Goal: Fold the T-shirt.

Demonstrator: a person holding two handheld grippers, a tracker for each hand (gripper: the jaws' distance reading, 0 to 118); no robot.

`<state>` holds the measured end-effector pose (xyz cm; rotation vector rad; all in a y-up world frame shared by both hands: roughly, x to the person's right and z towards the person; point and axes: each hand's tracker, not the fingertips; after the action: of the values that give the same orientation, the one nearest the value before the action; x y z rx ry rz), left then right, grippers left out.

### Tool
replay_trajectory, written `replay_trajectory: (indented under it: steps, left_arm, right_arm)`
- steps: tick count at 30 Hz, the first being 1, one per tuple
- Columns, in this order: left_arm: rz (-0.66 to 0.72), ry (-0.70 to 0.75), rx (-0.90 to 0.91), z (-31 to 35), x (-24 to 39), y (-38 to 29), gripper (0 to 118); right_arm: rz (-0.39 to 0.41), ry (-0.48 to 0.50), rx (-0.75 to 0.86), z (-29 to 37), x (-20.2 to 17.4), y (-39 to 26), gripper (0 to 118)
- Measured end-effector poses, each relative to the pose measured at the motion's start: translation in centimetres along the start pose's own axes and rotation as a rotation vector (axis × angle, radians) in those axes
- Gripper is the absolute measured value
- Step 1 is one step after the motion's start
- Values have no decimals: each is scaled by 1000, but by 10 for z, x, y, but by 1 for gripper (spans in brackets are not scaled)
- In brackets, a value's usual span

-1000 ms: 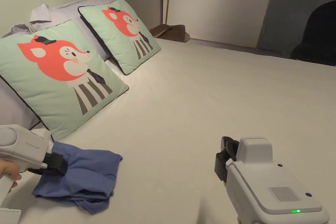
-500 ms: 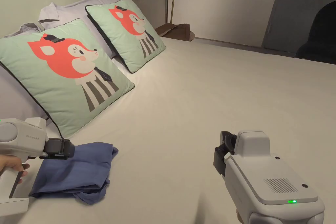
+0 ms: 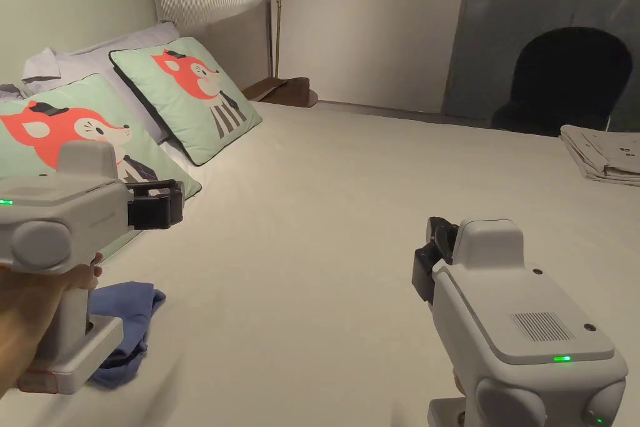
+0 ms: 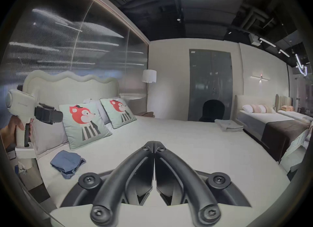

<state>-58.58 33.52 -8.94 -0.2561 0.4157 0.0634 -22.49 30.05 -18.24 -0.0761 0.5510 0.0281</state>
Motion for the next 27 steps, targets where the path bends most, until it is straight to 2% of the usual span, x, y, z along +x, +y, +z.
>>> replay_trajectory:
  steps: [9, 14, 18, 19, 20, 23, 27]
  left_arm:
    - [-17, -41, 271, 39, 126, -11, 106]
    - [-43, -72, 348, 37, 170, -31, 105]
    - [-66, -86, 375, 38, 195, -42, 99]
    - [-68, -97, 364, 37, 198, -43, 92]
    - [-65, -119, 350, 40, 203, -44, 78]
    - [-52, -141, 332, 37, 208, -48, 3]
    - [-52, -157, 307, 38, 212, -49, 0]
  right_arm:
    - [79, -178, 118, 52, 68, 22, 0]
    - [60, -244, 141, 74, 99, 25, 0]
    - [63, -294, 152, 85, 116, 23, 0]
    - [64, -309, 155, 87, 119, 22, 0]
    - [64, -318, 155, 89, 121, 22, 0]
    - [59, -333, 151, 92, 127, 19, 0]
    - [57, -343, 142, 93, 130, 15, 0]
